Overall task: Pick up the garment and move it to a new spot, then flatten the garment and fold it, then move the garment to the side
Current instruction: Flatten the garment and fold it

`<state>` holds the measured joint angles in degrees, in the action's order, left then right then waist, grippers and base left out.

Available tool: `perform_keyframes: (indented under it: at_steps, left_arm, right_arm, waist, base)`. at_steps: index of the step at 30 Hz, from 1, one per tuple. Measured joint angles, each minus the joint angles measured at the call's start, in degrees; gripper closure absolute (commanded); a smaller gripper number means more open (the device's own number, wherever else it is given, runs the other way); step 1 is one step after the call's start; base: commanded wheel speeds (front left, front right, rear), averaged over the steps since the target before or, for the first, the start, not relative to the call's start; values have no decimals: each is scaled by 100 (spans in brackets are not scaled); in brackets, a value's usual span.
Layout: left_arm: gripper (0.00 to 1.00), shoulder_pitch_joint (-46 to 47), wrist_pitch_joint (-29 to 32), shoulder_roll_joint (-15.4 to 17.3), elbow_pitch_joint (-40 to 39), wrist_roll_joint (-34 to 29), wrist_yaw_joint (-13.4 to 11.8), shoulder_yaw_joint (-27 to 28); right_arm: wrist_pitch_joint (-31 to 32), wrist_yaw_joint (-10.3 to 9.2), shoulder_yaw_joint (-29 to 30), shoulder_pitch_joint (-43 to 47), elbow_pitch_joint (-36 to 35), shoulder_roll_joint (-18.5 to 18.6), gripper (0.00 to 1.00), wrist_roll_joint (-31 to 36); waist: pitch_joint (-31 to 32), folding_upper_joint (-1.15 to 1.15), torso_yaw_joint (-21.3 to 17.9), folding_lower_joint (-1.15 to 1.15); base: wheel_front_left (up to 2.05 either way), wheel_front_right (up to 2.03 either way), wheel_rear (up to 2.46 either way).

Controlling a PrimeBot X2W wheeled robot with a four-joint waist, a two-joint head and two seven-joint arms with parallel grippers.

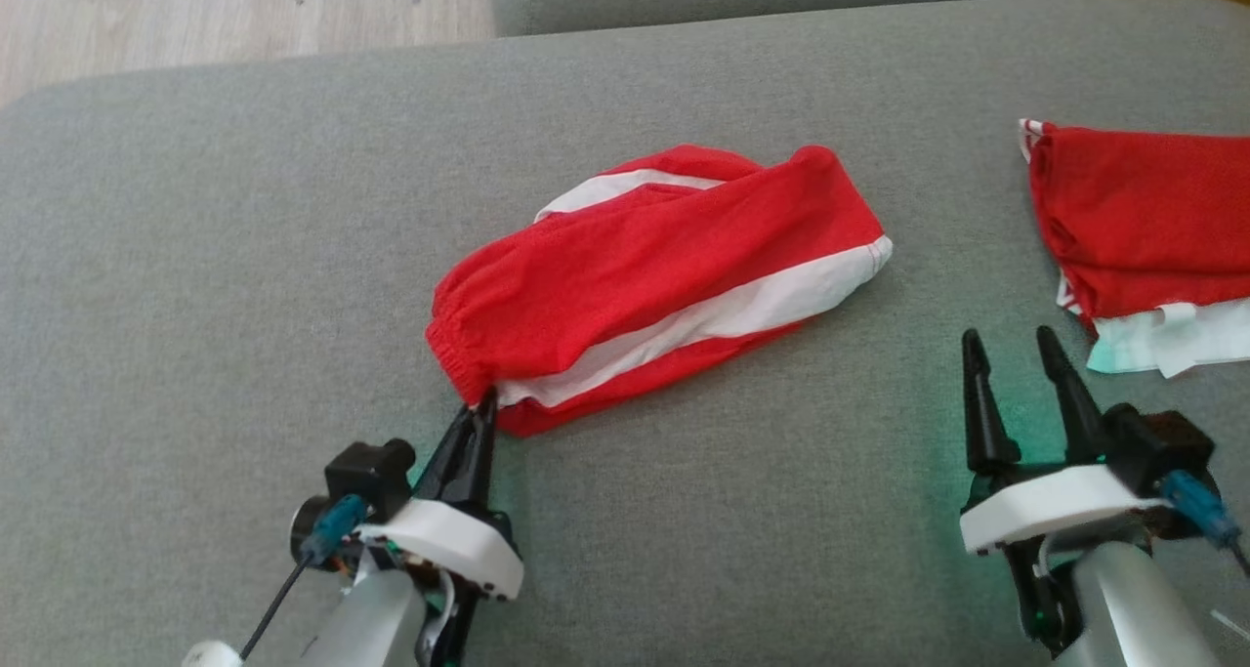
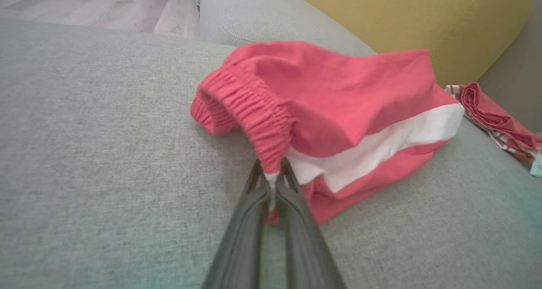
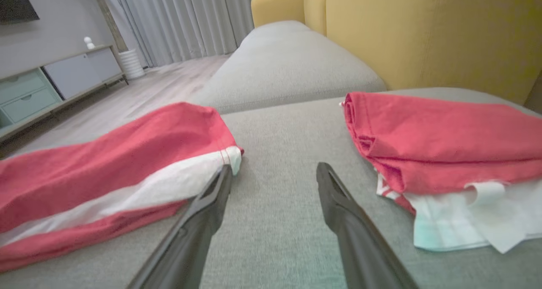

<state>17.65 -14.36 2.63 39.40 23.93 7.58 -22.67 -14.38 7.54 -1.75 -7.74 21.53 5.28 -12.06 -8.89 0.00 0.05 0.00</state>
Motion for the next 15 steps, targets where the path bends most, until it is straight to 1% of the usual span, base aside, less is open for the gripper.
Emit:
perform_keyframes:
  at_steps: [3,7,9,10,15]
  left_arm:
    - [100,17,-1,-2,-85,70,0,-116]
    - [100,93,-1,0,-205,79,0,-187]
    - [100,118,-1,0,-272,79,0,-250]
    - [100,121,-2,0,-287,79,0,-353]
    - [100,128,-3,0,-324,111,0,-528]
  right_arm:
    - [2,0,-124,-66,226,80,0,-7]
    - [120,0,-401,-617,560,229,0,-114]
    - [212,0,-504,-965,773,300,0,-364]
    - [333,0,-751,-1254,1025,472,0,-464]
    - [561,0,-1255,-1683,1672,755,0,-865]
  waist:
    - [-56,0,58,0]
    - [-125,0,187,0]
    - [-159,0,269,0]
    - [-189,0,357,0]
    - [-267,0,543,0]
  base:
    - [0,0,0]
    - [0,0,0]
    - [0,0,0]
    - [0,0,0]
    - [0,0,0]
